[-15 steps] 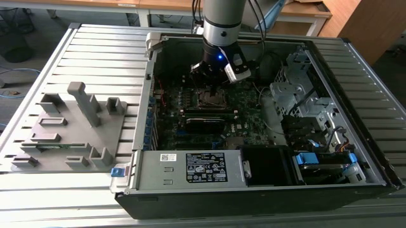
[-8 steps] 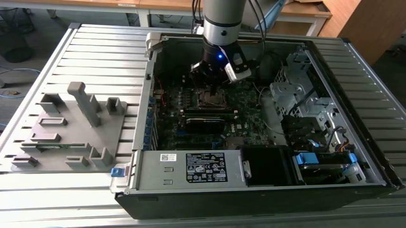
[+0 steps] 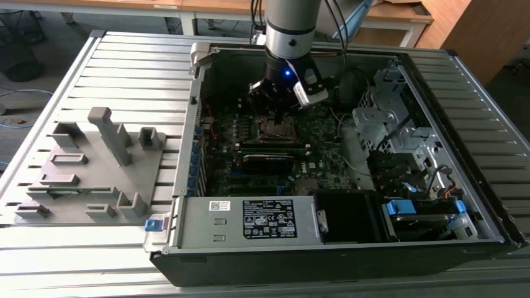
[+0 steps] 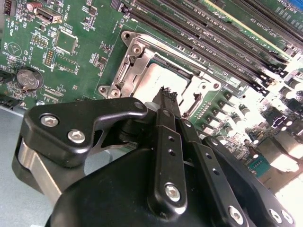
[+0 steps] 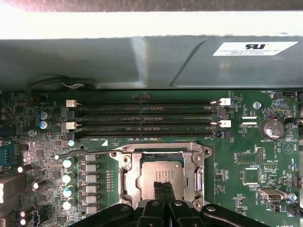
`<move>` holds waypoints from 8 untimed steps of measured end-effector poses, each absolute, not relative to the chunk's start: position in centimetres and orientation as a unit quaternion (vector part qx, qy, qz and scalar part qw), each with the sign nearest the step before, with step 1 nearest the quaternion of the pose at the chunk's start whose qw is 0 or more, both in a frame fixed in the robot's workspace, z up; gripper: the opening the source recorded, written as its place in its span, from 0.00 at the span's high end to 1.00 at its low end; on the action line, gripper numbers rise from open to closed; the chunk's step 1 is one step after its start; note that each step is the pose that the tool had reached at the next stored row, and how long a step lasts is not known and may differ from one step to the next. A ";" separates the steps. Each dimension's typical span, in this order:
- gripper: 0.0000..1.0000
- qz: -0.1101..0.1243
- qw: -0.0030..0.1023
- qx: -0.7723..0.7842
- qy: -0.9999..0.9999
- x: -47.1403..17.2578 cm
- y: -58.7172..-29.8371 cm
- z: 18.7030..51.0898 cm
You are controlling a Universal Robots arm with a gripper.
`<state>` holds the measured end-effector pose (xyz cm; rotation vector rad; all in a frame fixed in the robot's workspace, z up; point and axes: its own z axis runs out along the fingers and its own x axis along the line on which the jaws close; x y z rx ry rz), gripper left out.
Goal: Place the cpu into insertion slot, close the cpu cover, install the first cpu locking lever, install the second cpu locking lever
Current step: 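Install the first cpu locking lever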
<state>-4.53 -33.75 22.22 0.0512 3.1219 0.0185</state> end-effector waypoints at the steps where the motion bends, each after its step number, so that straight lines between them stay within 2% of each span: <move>1: 0.89 0.006 0.010 0.016 1.000 -4.5 -33.8 22.3; 8: 0.89 0.006 0.010 0.016 1.000 -4.5 -33.7 22.3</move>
